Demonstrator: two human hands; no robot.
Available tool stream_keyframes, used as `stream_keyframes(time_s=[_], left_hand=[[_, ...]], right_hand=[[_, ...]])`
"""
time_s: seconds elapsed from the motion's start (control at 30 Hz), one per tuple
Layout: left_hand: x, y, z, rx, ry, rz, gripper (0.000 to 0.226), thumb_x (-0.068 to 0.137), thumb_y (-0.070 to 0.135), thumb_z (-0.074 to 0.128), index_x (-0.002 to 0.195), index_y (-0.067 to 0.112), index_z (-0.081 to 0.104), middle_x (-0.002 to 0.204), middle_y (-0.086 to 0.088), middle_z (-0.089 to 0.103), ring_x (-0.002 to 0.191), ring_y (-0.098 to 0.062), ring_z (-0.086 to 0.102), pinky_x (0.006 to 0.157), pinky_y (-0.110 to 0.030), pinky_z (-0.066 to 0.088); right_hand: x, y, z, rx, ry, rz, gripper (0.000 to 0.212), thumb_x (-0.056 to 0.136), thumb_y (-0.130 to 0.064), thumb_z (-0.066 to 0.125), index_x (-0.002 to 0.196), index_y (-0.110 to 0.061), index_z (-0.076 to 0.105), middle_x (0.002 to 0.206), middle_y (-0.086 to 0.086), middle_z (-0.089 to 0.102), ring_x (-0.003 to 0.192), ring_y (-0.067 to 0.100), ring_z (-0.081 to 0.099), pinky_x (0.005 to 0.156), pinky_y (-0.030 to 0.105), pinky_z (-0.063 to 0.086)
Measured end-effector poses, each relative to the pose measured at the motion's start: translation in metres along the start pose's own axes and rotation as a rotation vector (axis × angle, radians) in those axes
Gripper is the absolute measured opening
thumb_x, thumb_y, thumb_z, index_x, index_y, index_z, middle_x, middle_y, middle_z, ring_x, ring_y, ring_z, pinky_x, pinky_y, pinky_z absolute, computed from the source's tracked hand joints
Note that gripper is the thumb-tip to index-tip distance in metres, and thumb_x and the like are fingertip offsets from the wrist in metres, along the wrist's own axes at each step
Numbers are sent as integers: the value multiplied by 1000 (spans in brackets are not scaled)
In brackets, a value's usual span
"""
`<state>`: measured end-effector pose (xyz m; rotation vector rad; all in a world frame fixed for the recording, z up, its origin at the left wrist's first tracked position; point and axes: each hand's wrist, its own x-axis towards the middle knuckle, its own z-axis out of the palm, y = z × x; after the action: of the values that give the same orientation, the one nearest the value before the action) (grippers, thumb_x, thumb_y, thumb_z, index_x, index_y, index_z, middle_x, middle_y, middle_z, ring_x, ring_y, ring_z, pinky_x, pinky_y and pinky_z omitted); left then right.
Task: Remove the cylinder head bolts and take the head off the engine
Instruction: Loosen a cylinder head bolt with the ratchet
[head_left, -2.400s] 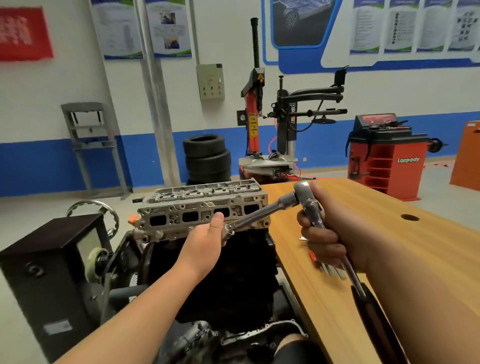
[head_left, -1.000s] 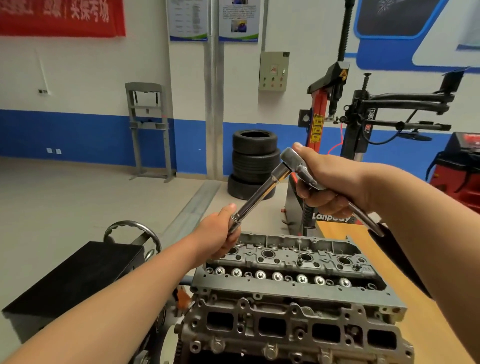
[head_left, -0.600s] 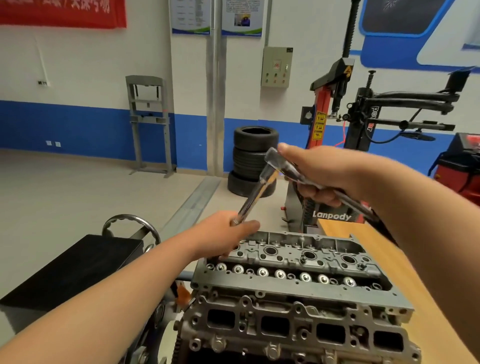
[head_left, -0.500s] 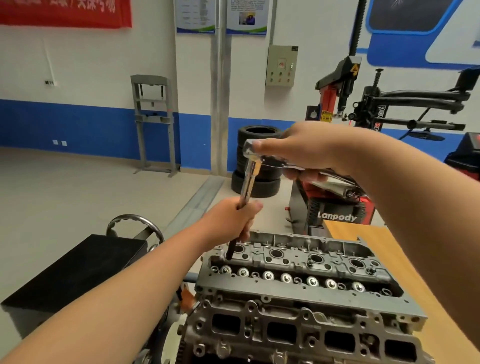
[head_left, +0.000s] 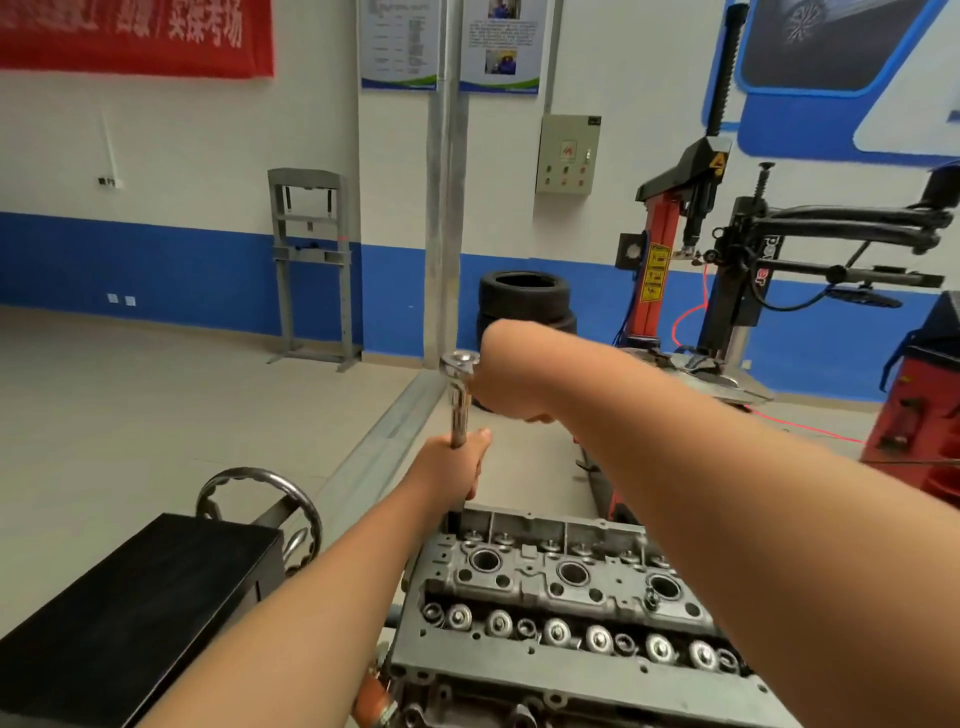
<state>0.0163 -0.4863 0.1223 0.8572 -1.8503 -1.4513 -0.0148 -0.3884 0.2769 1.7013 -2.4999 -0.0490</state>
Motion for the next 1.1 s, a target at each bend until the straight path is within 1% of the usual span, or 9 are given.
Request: stream_keyframes(time_s=[0.07,0.2,0.37,0.47,0.7,0.87,0.97,1.03,1.1], left_hand=[[5,-7,2,30,30,-37,45,94,40,49,56,18,40,50,0,41,56,-20,42,66,-35,38],[12,2,2,8,101,-20,40,93,44,49,65,17,39,58,-4,40,55,-20,41,58,-33,35],[8,7,0,0,80,-2,42,93,43,49,61,18,40,52,-1,41,52,-20,42,59,-34,40],[5,-1,0,-54,31,1,45,94,40,50,56,20,37,49,2,38,49,-18,38,60,-36,35],[6,1,-7,-87,-166,68,44,100,31,45,59,18,37,49,3,35,45,-14,36,56,-29,38],[5,3,-4,-100,-92,55,44,97,21,47,54,17,38,44,1,34,39,-15,34,56,-31,37],[6,4,-4,-79,-16,22,42,96,31,49,58,18,40,46,2,37,42,-16,39,57,-31,41],[7,6,-1,-21,109,-8,38,94,39,48,63,17,41,51,1,41,48,-18,44,58,-31,42],[8,8,3,26,205,-29,37,94,41,47,65,17,41,57,-1,43,53,-19,46,54,-28,37]], right_hand=[[4,3,4,-57,-39,-7,27,98,-12,46,72,-7,45,69,3,42,55,13,39,45,20,32],[12,8,-8,-77,49,-7,16,99,-15,46,104,-4,58,74,2,44,60,12,42,52,21,34],[7,10,-18,12,143,-24,14,98,-21,48,99,-9,56,72,2,44,60,12,42,50,22,35],[6,4,-8,-12,104,-4,13,97,-15,50,106,-7,55,75,2,46,69,15,49,61,26,42],[-11,-10,-14,-201,39,-18,29,95,-10,49,124,-7,51,73,3,38,84,23,48,73,32,39],[-48,-5,-15,-308,6,8,21,90,-13,52,111,-10,50,74,2,44,63,16,45,68,32,42],[-80,11,-24,-353,-37,27,8,93,-19,48,97,-12,45,72,1,44,59,14,41,58,25,37],[-98,15,-28,-326,0,16,12,94,-20,47,87,-13,41,70,0,42,57,12,39,50,24,30],[-108,9,-28,-273,73,-5,15,92,-18,47,81,-14,38,70,-1,43,58,13,41,51,26,34]])
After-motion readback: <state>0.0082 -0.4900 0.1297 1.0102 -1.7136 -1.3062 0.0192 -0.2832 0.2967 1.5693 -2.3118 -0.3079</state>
